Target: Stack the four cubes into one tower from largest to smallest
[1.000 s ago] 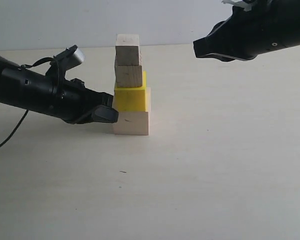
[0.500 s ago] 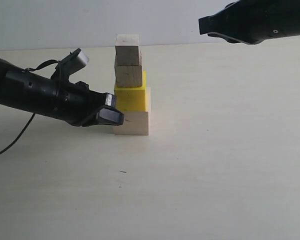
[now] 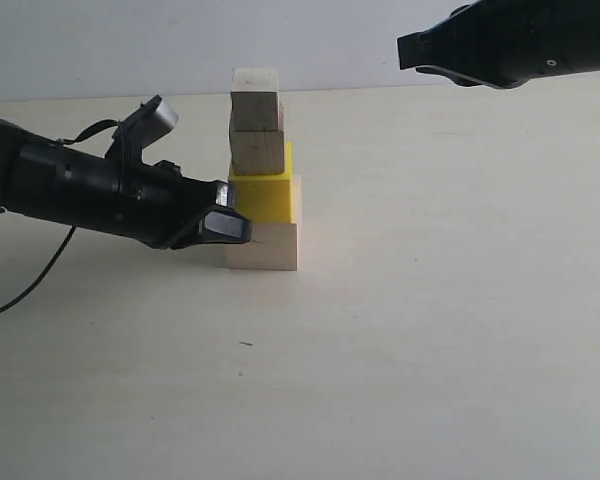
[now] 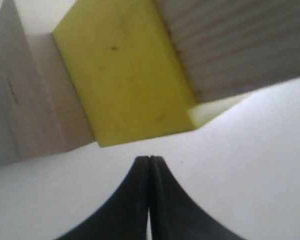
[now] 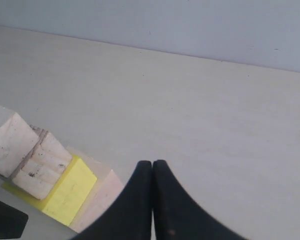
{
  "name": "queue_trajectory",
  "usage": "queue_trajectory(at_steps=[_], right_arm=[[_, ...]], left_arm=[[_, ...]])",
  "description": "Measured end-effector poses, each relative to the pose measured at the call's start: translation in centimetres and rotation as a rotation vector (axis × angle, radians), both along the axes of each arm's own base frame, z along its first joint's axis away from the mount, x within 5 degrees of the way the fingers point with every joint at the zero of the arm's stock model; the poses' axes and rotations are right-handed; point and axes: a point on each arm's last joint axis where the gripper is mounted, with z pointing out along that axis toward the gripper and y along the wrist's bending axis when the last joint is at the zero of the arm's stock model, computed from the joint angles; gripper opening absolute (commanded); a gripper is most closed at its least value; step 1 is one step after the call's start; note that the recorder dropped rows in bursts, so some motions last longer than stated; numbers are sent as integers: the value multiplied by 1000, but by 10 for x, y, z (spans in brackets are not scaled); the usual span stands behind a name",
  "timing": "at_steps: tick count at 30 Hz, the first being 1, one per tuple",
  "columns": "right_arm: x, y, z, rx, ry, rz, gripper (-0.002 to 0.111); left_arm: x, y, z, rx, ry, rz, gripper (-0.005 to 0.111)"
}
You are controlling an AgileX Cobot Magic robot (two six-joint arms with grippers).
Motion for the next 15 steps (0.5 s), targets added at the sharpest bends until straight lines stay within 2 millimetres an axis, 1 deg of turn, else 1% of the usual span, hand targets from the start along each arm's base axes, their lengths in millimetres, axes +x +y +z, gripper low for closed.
queue_trajectory(at_steps=[3, 5, 11, 15], right_arm=[[0, 0, 0, 0, 0, 0, 0], [0, 0, 0, 0, 0, 0, 0], [0, 0, 0, 0, 0, 0, 0], [0, 0, 0, 0, 0, 0, 0]], left_arm=[[3, -1, -7, 1, 13, 6, 0], [6, -2, -8, -2, 5, 5, 0], [14, -6, -2, -16, -24, 2, 0], [15, -6, -2, -16, -26, 2, 0]])
